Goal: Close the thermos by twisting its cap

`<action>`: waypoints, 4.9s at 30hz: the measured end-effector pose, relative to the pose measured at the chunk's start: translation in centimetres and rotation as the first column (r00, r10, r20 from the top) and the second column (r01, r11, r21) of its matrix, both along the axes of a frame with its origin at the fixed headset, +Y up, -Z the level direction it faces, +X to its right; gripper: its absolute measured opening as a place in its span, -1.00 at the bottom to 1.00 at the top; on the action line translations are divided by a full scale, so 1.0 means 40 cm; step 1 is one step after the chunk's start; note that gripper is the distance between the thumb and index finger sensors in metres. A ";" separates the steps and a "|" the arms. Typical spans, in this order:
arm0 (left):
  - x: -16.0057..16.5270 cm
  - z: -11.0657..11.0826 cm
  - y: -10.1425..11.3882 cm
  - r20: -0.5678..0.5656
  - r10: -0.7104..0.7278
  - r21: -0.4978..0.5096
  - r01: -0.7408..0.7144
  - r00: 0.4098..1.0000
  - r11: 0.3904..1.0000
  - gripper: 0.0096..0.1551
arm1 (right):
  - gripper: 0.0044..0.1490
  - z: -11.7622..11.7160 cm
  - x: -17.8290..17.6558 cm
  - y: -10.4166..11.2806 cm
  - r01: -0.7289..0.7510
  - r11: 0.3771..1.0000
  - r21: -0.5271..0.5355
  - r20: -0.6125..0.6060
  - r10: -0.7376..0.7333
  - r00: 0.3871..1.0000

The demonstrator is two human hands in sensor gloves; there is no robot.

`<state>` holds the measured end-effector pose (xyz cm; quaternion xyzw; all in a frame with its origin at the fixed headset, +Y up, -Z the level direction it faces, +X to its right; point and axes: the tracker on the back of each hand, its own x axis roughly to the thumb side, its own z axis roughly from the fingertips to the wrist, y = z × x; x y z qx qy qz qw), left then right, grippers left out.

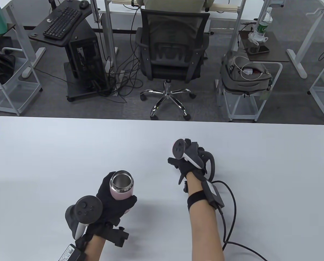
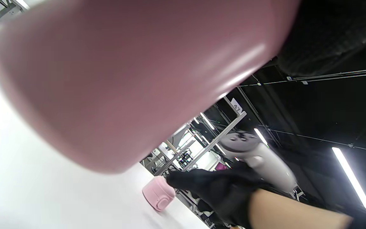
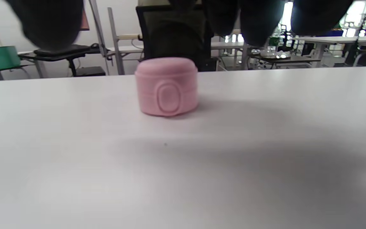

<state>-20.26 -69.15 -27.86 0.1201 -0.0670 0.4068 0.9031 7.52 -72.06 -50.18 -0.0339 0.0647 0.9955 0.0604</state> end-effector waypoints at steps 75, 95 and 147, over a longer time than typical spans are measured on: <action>0.114 0.021 -0.077 0.147 -0.169 -0.092 0.184 0.975 0.979 0.58 | 0.20 0.508 -0.160 0.335 0.040 0.974 0.223 -0.707 0.133 0.694; 0.108 0.021 -0.076 0.134 -0.188 -0.082 0.200 0.973 0.976 0.57 | -0.06 0.507 -0.174 0.356 0.015 0.993 0.114 -0.717 0.072 0.694; 0.110 0.017 -0.082 0.134 -0.203 -0.085 0.215 0.970 0.973 0.56 | -0.12 0.510 -0.174 0.359 -0.063 0.988 0.144 -0.789 0.153 0.595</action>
